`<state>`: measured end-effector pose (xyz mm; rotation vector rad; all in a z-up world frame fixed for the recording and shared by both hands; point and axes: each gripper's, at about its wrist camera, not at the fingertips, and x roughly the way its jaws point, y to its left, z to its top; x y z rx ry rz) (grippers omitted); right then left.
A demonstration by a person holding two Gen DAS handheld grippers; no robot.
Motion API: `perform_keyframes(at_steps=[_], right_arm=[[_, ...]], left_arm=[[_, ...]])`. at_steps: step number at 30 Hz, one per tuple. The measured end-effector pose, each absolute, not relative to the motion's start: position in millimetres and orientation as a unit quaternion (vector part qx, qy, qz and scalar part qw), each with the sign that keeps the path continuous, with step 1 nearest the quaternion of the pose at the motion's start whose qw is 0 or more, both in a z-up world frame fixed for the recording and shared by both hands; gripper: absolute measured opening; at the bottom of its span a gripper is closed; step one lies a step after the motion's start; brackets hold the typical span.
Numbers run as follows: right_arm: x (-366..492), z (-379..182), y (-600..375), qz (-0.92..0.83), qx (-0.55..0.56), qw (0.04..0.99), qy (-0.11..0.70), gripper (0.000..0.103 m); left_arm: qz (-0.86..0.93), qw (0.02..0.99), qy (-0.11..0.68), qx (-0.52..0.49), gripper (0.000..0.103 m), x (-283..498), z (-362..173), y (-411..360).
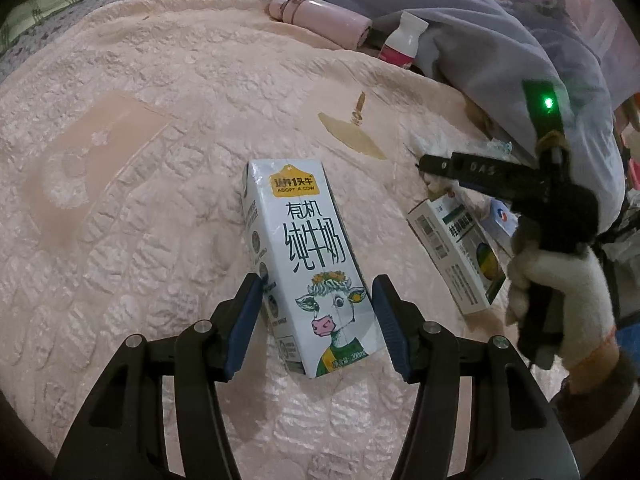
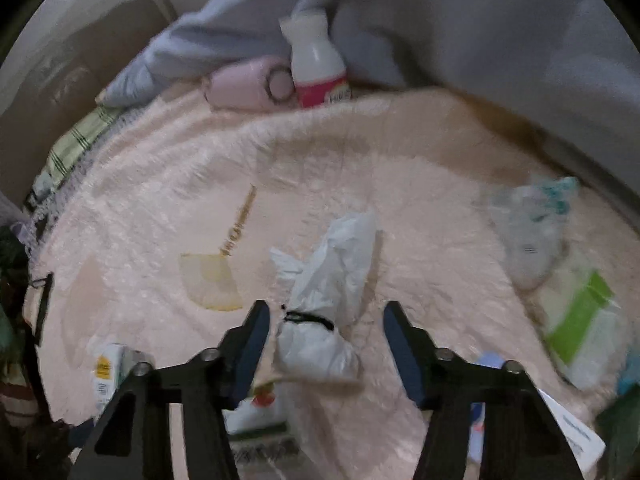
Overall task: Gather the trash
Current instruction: 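Grasp the tied white plastic bag with the right gripper while the left gripper grasps a white-green milk carton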
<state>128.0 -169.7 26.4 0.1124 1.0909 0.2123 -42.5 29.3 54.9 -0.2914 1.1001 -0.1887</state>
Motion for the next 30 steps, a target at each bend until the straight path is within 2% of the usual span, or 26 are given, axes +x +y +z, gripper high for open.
perform_keyframes(at_steps=[1, 3, 14, 15, 16, 17, 23, 25, 27, 30], right_arm=[[131, 22, -168, 0.095, 0.045, 0.847, 0.521, 0.04], [131, 25, -169, 0.102, 0.053, 0.851, 0.513, 0.024], [41, 106, -191, 0.147, 0.049, 0.894, 0.419, 0.024], [31, 111, -195, 0.149, 0.053, 0.896, 0.416, 0.024], [17, 115, -201, 0.15, 0.058, 0.897, 0.411, 0.024], [8, 117, -203, 0.149, 0.06, 0.899, 0.408, 0.024], [-50, 111, -220, 0.135, 0.064, 0.898, 0.413, 0.024], [-65, 105, -225, 0.134, 0.067, 0.896, 0.419, 0.024], [-79, 103, -228, 0.134, 0.07, 0.895, 0.419, 0.024], [-97, 98, -233, 0.133, 0.074, 0.893, 0.424, 0.024]], left_arm=[[-0.092, 0.838, 0.519, -0.141, 0.056, -42, 54, 31], [-0.099, 0.838, 0.517, -0.143, 0.055, -42, 53, 32], [-0.139, 0.851, 0.487, -0.14, 0.05, -71, 79, 18], [-0.143, 0.852, 0.485, -0.139, 0.021, -75, 83, 15], [-0.147, 0.854, 0.482, -0.132, 0.007, -77, 87, 10], [-0.15, 0.856, 0.48, -0.124, 0.006, -81, 91, 5], [-0.16, 0.846, 0.496, -0.113, 0.008, -92, 90, -13], [-0.151, 0.852, 0.492, -0.098, 0.016, -97, 89, -15], [-0.149, 0.848, 0.5, -0.095, 0.045, -99, 85, -15], [-0.157, 0.84, 0.507, -0.114, 0.049, -96, 77, -17]])
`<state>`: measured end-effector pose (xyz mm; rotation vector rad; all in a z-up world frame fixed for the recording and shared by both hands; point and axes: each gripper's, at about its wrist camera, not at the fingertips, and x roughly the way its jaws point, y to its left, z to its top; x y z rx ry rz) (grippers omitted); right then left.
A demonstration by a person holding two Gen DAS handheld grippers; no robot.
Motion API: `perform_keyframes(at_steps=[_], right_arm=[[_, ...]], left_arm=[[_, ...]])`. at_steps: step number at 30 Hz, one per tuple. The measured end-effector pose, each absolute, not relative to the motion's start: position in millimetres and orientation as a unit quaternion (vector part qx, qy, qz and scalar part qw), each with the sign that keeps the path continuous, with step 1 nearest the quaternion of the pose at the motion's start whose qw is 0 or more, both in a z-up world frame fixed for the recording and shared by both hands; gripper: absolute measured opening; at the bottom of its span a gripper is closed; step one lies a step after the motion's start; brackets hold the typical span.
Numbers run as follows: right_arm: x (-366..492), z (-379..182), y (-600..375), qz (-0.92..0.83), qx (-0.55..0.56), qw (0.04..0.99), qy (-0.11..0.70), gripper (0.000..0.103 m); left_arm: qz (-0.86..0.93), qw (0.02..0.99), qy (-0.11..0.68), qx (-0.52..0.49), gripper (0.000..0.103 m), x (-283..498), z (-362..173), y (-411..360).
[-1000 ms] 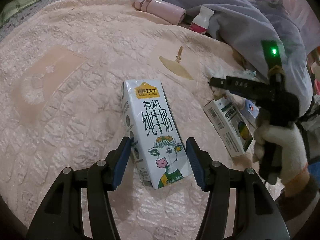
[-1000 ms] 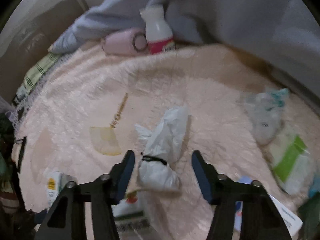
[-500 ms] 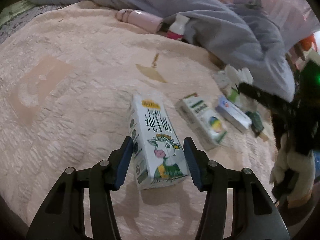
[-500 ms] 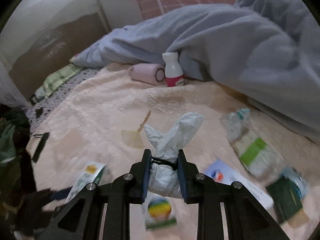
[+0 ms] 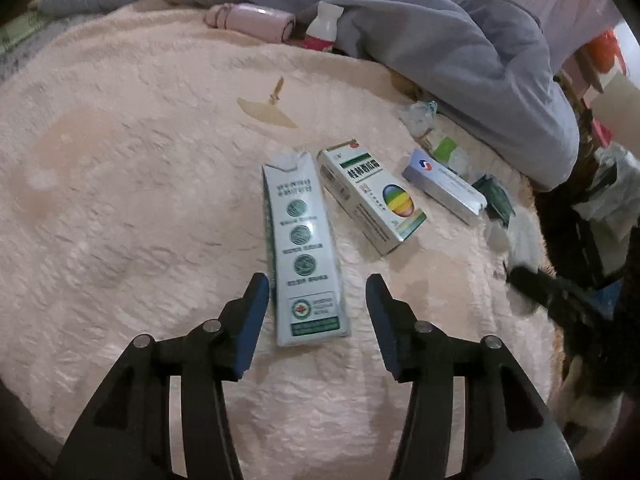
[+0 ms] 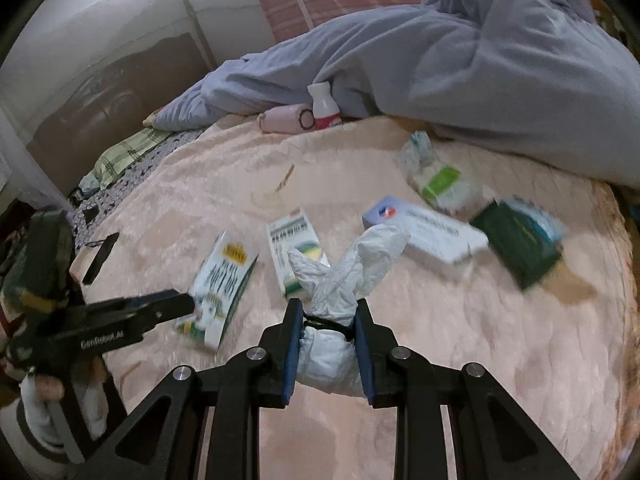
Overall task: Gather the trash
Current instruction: 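Grasp the tied white plastic bag with the right gripper while the left gripper grasps a white-green milk carton, then carry the white bag and milk carton over the white bucket with both grippers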
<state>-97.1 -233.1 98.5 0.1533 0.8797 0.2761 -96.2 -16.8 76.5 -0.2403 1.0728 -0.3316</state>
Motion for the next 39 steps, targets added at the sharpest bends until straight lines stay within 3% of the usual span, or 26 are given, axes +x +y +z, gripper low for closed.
perform_keyframes(at_steps=[7, 8, 9, 18, 39], right_arm=[[-124, 93, -240, 0.127, 0.077, 0.891, 0.428, 0.024], [-128, 93, -242, 0.127, 0.079, 0.892, 0.427, 0.024], [-131, 93, -243, 0.126, 0.082, 0.892, 0.427, 0.024], [-162, 96, -265, 0.109, 0.095, 0.896, 0.42, 0.024], [-255, 112, -383, -0.002, 0.14, 0.91, 0.391, 0.024]], left_arm=[[-0.138, 0.834, 0.52, -0.121, 0.047, -76, 59, -25], [-0.136, 0.834, 0.52, -0.124, 0.04, -76, 59, -25], [-0.136, 0.834, 0.52, -0.128, 0.04, -77, 59, -25], [-0.177, 0.851, 0.485, -0.099, 0.04, -113, 96, -56], [-0.302, 0.839, 0.453, 0.006, 0.04, -183, 127, -222]])
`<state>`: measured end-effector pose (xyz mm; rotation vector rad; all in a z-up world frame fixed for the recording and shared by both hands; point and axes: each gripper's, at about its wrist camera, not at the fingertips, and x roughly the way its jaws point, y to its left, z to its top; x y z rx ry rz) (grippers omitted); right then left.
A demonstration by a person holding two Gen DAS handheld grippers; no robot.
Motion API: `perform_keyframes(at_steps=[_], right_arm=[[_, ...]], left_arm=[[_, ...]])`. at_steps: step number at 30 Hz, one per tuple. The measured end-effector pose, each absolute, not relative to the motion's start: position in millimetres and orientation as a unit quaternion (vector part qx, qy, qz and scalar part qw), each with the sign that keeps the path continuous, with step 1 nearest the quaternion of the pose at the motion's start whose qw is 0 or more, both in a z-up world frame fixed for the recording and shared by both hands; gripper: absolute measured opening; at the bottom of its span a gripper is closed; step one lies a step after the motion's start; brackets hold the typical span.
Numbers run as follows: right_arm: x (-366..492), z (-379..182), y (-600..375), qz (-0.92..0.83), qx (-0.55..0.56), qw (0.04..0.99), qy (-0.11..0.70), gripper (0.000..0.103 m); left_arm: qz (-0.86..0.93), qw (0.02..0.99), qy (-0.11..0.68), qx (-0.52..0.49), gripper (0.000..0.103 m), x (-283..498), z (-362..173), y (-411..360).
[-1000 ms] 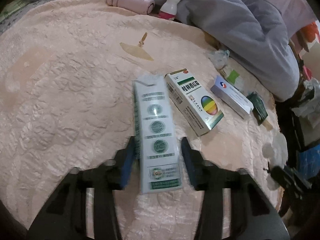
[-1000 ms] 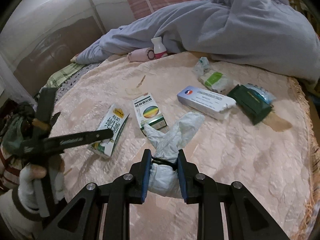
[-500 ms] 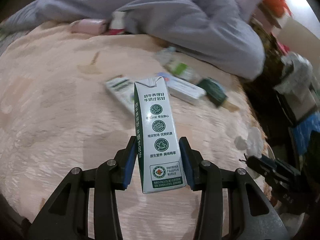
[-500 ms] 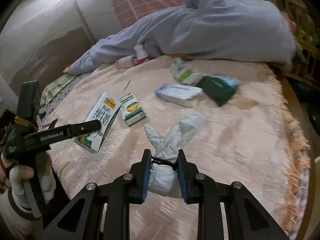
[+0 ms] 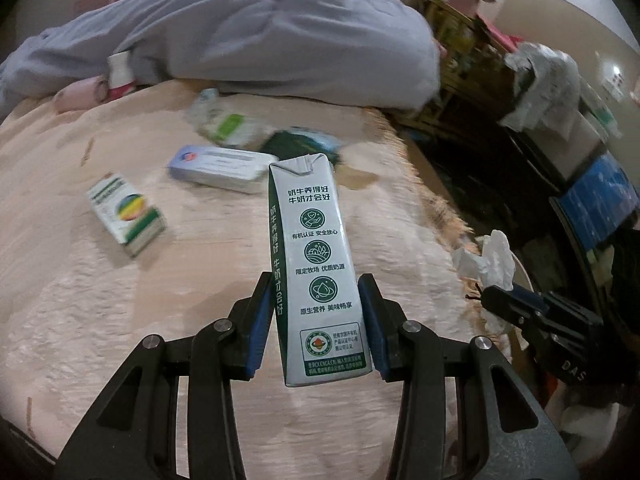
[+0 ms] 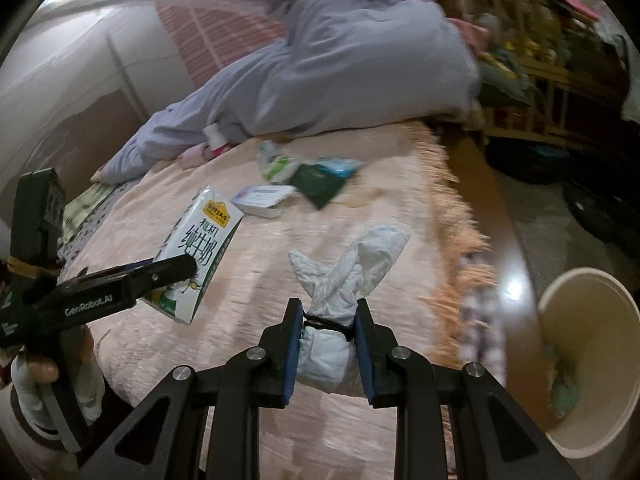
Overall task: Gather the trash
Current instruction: 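Carry the white bag and milk carton over the white bucket with both grippers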
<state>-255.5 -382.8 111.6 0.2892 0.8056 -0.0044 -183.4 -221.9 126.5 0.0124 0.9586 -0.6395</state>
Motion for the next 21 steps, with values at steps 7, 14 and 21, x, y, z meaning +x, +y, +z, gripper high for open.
perform_keyframes(at_steps=[7, 14, 21], right_arm=[[-286, 105, -431, -0.048, 0.162, 0.906, 0.387, 0.024], [-311, 99, -467, -0.086, 0.184, 0.9, 0.386, 0.024], [-330, 88, -493, -0.112, 0.198, 0.892, 0.39, 0.024]], left_arm=[[-0.337, 0.828, 0.448, 0.037, 0.04, -201, 125, -270], [-0.358, 0.817, 0.449, 0.052, 0.04, -212, 121, -302], [-0.372, 0.806, 0.457, 0.056, 0.04, -219, 115, -321]])
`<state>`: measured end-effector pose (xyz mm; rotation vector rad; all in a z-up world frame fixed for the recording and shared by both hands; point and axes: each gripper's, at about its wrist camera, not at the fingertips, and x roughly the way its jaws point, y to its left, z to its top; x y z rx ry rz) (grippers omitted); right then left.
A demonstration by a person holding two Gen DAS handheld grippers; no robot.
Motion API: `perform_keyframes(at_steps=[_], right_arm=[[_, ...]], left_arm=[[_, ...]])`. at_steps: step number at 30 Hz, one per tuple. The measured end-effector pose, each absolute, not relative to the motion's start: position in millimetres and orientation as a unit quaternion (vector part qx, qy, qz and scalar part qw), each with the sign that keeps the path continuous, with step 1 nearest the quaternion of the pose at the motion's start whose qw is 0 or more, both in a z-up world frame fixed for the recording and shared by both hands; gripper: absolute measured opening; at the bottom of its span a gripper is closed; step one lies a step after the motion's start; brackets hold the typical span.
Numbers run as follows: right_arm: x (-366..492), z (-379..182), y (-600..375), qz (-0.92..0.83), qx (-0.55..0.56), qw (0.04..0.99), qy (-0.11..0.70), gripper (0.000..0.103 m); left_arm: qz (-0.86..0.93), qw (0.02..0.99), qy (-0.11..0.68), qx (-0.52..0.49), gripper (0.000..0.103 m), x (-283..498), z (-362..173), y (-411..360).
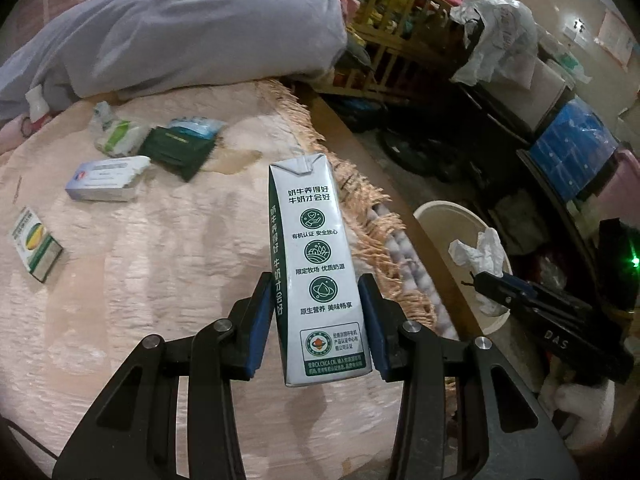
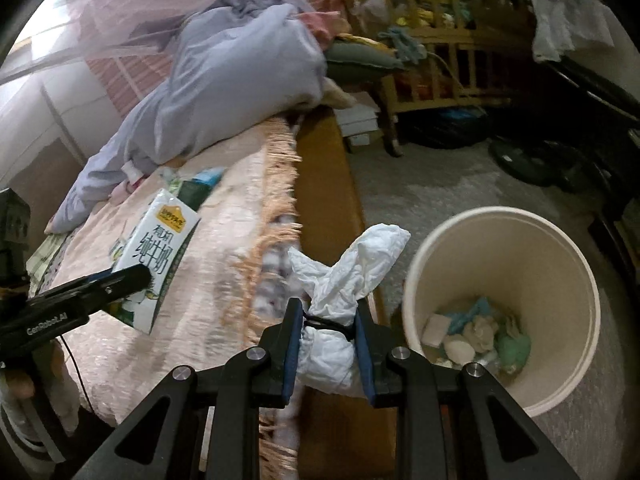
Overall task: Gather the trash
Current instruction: 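Carry the white bag and milk carton over the white bucket with both grippers, then open both grippers to drop the bag and carton into the bucket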
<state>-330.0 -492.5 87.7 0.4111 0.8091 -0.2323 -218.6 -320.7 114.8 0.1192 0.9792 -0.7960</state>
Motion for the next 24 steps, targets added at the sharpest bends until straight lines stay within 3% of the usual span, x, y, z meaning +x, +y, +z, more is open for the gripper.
perform_keyframes(at_steps=[23, 24], right_arm=[[-334, 21, -618, -0.215, 0.267, 0.84, 0.421, 0.024], [-332, 17, -622, -0.217, 0.273, 0.837, 0.42, 0.031]], left_arm=[[-0.461, 0.737, 0.491, 0.06, 0.04, -248, 101, -408], [-0.464, 0.735, 0.491, 0.062, 0.04, -249, 101, -413]])
